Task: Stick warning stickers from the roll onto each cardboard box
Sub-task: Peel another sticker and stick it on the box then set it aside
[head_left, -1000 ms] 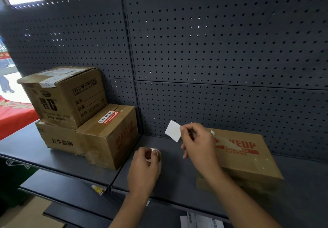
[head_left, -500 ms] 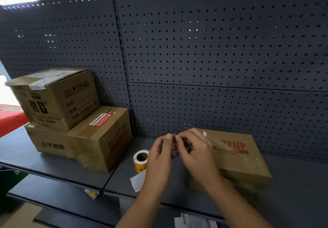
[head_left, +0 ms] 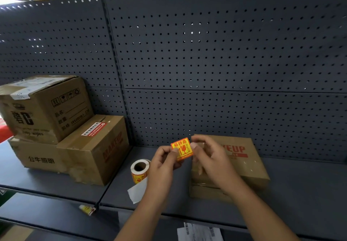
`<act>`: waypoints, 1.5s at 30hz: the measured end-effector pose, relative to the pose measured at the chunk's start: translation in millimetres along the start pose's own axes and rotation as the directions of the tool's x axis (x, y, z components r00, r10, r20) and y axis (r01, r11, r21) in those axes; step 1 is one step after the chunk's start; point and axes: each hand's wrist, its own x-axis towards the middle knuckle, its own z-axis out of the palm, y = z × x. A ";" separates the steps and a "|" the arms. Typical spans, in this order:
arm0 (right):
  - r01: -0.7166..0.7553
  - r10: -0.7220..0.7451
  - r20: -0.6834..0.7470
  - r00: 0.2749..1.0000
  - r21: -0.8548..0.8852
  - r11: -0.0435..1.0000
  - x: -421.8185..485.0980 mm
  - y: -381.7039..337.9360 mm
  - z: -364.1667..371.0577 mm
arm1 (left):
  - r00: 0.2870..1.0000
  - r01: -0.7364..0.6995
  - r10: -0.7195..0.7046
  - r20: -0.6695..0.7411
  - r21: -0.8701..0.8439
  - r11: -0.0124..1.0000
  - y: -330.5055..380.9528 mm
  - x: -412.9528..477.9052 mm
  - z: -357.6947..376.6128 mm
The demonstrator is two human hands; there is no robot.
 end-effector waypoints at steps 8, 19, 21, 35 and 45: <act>-0.083 0.083 -0.007 0.996 0.079 0.993 -2.2 -10.8 -22.0 | 0.987 -0.094 0.068 0.146 0.181 0.979 5.5 3.9 4.2; -0.015 0.027 -0.126 0.992 0.102 0.995 -9.6 -2.8 -46.9 | 0.954 -0.240 0.164 0.252 0.310 0.920 3.8 11.1 27.6; -0.009 0.019 -0.169 0.985 0.054 0.998 -11.4 -1.5 -50.6 | 0.961 -0.236 0.166 0.219 0.348 0.907 -0.5 11.6 35.9; -0.083 0.082 -0.361 0.929 0.011 0.996 -27.4 8.9 -107.9 | 0.956 -0.189 0.077 0.282 0.394 0.899 -4.4 11.7 102.4; -0.122 0.085 -0.390 0.917 -0.072 0.990 -41.7 13.6 -144.9 | 0.946 -0.196 0.003 0.324 0.563 0.803 -19.1 11.7 135.7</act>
